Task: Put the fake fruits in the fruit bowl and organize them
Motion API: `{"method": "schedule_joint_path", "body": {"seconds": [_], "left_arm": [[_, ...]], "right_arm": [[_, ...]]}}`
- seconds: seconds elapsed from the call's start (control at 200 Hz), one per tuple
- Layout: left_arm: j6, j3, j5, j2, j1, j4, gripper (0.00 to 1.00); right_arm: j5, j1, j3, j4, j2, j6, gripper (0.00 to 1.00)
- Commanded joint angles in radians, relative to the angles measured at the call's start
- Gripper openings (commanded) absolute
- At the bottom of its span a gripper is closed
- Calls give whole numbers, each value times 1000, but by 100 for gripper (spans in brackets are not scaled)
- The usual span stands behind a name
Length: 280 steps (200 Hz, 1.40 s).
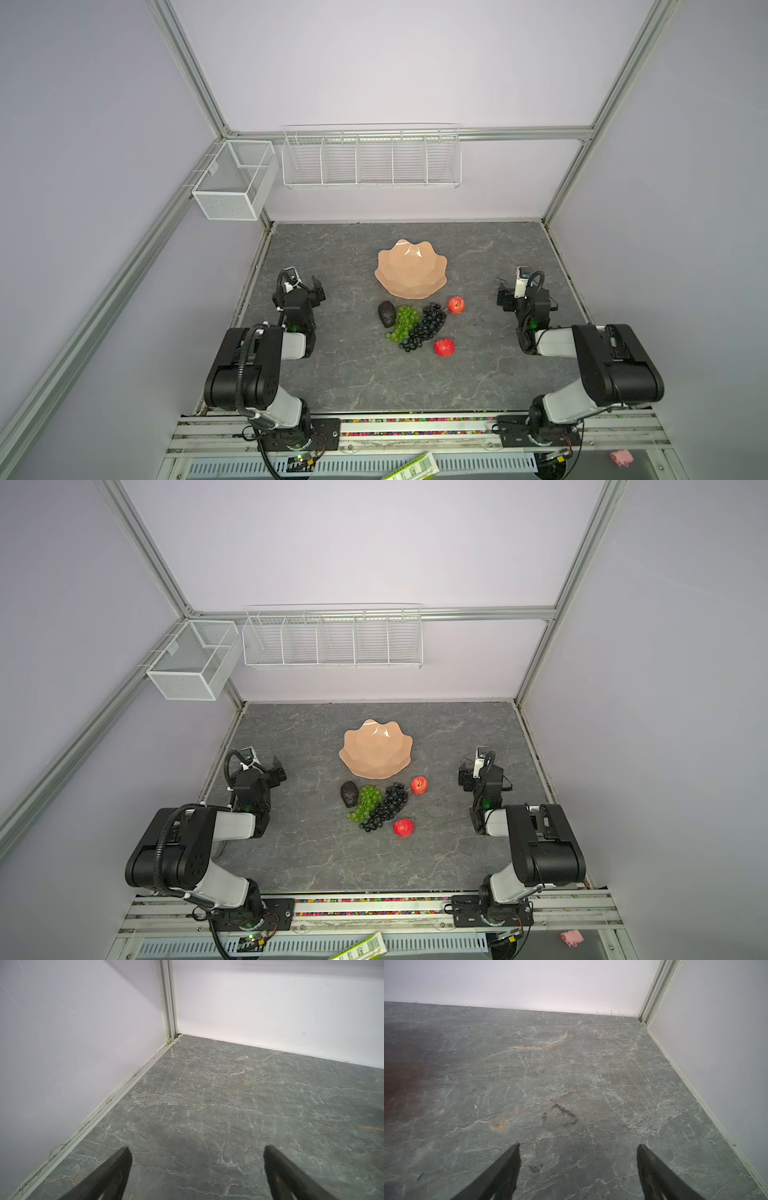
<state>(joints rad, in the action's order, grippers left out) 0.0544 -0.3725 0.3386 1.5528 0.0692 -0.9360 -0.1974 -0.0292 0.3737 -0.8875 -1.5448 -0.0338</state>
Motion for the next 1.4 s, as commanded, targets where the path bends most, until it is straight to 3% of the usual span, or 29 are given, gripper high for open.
{"method": "schedule_joint_path", "body": {"seconds": [0.0,0.53,0.65,0.725,0.77,0.87,0.96,1.07,1.205,1.394], "left_arm": [[-10,-8,-10,2,-5,0,98],[-11,0,-16,-2,-5,-17,99],[-40,59,14,-137,25,-11,99],[-95,49,63,-285,90,117,100],[-56,6,97,-379,130,268,99],[99,-101,-93,-530,177,577,88],[137,-198,-189,-577,312,803,83],[92,-273,-323,-538,515,1001,79],[59,-319,-352,-415,746,1069,78],[138,-427,-415,-172,815,967,69]], "right_arm": [[20,5,2,-5,8,5,88],[19,6,-2,-12,13,3,89],[-98,-34,-40,36,155,-3,88],[-122,-71,-24,242,327,0,88],[-122,-93,30,439,417,42,88],[-51,-166,125,772,550,142,88],[-3,-276,137,926,621,229,88],[50,-395,111,1023,667,319,88],[90,-533,32,1029,759,421,88],[104,-626,-29,1063,828,478,88]]}}
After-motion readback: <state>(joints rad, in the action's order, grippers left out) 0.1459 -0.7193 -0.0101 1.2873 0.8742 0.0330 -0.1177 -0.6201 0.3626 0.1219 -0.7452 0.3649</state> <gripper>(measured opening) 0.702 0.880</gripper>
